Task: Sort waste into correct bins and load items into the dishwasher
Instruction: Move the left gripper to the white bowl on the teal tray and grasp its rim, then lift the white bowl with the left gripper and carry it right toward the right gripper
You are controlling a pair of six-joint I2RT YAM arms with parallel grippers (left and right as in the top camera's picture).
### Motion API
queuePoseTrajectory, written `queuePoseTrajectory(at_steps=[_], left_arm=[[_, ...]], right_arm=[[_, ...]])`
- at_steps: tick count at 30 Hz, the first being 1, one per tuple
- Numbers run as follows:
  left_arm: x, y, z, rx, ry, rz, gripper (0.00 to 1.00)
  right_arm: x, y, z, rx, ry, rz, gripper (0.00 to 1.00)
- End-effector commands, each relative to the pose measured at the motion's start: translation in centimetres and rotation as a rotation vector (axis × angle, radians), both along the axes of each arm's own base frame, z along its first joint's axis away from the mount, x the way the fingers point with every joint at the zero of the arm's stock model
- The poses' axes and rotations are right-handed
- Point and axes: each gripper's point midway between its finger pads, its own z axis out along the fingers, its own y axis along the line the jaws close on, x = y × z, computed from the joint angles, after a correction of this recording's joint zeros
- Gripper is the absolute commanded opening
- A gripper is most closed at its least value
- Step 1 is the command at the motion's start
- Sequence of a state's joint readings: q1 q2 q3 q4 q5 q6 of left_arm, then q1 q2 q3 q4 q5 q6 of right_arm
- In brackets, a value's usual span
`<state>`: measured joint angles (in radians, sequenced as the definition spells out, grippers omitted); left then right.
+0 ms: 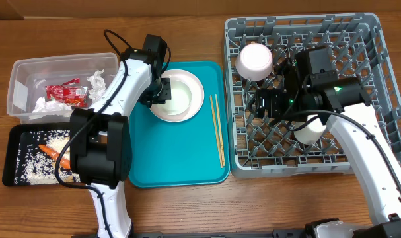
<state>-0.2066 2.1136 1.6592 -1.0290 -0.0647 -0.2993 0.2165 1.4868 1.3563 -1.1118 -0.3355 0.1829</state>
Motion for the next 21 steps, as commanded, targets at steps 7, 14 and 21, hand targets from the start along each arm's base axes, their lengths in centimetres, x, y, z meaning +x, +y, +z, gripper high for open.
queuePoseTrajectory(at_steps=[7, 14, 21], left_arm=[[0.4, 1.4, 2.1, 0.073, -0.006, 0.012, 0.04], [1.5, 1.1, 7.3, 0.065, -0.046, 0.011, 0.04], [0.3, -2.2, 10.0, -0.058, -0.012, -0.037, 0.04]], right_arm=[[0.3, 0.0, 0.4, -0.001, -0.016, -0.001, 0.98], [0.2, 0.0, 0.4, -0.001, -0.015, -0.001, 1.00], [-0.1, 2.4, 1.7, 0.139, -0.014, 0.060, 0.81]])
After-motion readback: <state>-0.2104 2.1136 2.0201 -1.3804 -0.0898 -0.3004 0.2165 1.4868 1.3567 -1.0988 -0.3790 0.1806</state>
